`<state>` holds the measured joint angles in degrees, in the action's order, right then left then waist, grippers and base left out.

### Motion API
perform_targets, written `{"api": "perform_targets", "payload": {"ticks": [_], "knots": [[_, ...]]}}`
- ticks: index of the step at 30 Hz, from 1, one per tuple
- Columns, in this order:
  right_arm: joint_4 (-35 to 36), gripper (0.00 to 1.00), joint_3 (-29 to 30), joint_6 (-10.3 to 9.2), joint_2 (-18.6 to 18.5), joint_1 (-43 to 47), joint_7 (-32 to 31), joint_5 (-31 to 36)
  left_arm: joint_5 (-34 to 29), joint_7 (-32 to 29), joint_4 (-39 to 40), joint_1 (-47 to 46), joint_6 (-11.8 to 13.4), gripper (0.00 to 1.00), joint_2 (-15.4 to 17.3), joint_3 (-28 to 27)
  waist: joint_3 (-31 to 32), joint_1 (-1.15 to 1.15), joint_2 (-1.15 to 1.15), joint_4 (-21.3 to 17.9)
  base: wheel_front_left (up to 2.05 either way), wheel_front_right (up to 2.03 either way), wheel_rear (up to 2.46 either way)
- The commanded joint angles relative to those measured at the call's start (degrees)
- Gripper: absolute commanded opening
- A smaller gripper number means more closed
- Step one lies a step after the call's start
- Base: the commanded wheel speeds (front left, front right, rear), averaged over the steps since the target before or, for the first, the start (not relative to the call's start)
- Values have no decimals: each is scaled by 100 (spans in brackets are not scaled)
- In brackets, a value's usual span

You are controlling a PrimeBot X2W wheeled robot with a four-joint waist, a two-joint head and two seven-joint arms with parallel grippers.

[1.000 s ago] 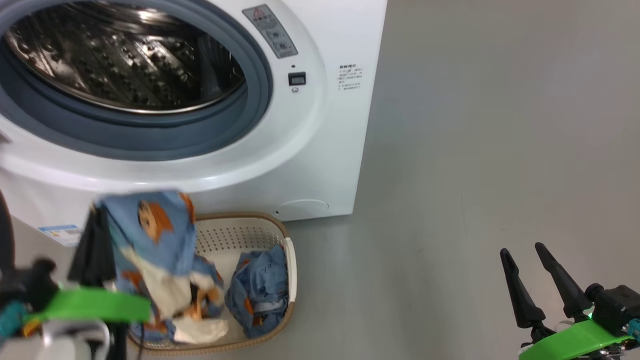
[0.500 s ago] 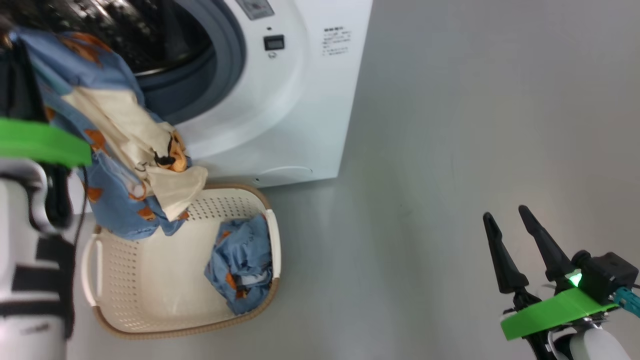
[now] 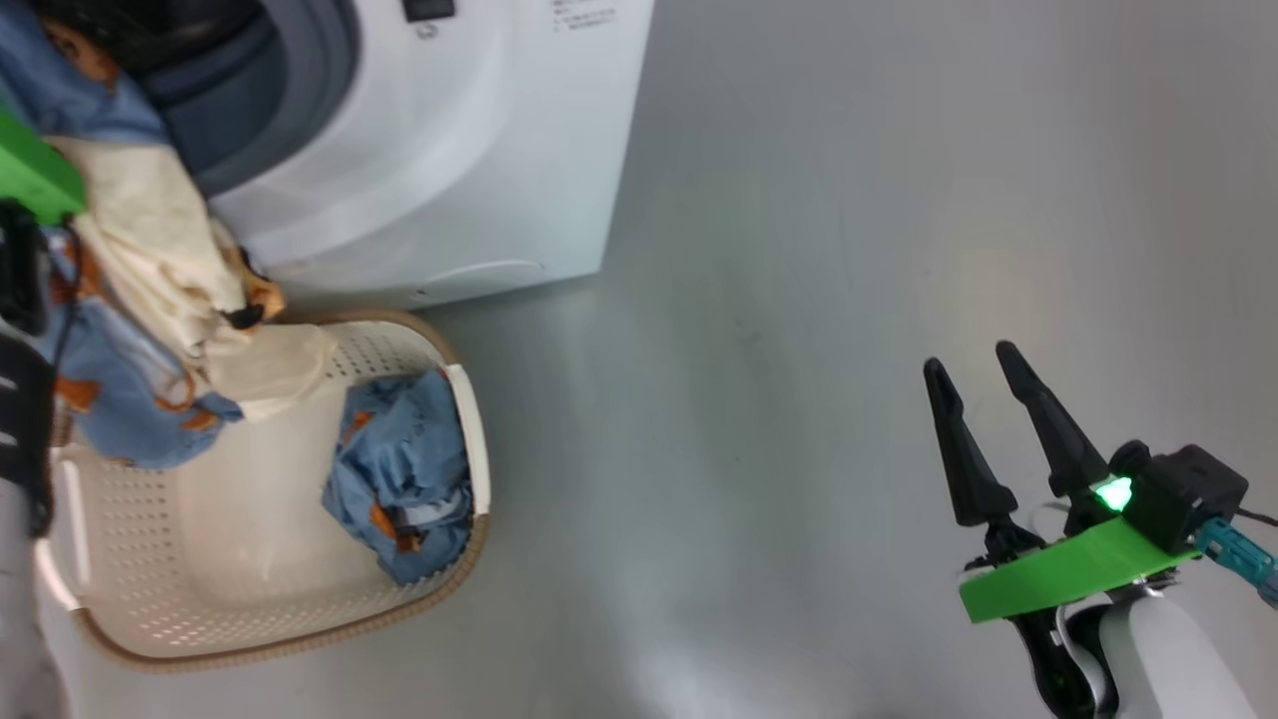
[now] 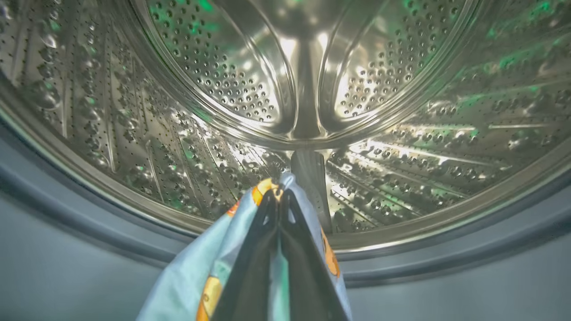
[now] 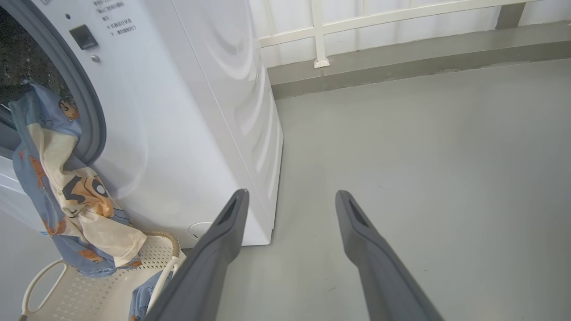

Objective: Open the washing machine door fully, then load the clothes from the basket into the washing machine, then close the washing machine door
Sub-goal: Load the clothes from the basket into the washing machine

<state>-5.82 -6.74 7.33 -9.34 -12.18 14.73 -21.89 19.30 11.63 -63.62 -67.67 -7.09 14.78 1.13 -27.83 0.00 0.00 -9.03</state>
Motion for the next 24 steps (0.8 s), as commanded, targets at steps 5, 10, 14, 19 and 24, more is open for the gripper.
{"api": "perform_targets", "payload": {"ticks": [5,10,14,19,24], "knots": [[174,100,-220,16,32,-155,27,-7,-118,-42,-368,-469,-9,0,483,30,-429,0,0,-347,0,0,0],[194,100,-314,16,79,-282,27,-15,-164,96,-588,-817,9,0,689,88,-629,0,0,-461,0,0,0],[216,100,-304,16,116,-350,27,-20,-210,309,-301,-1061,51,0,777,85,-775,0,0,-478,0,0,0],[263,100,-277,16,165,-426,27,-7,-350,334,1050,-990,178,0,889,-170,-947,0,0,-475,0,0,0],[275,100,-275,16,207,-503,27,6,-487,335,2048,-615,245,0,793,-645,-1027,0,0,-464,0,0,0]]}}
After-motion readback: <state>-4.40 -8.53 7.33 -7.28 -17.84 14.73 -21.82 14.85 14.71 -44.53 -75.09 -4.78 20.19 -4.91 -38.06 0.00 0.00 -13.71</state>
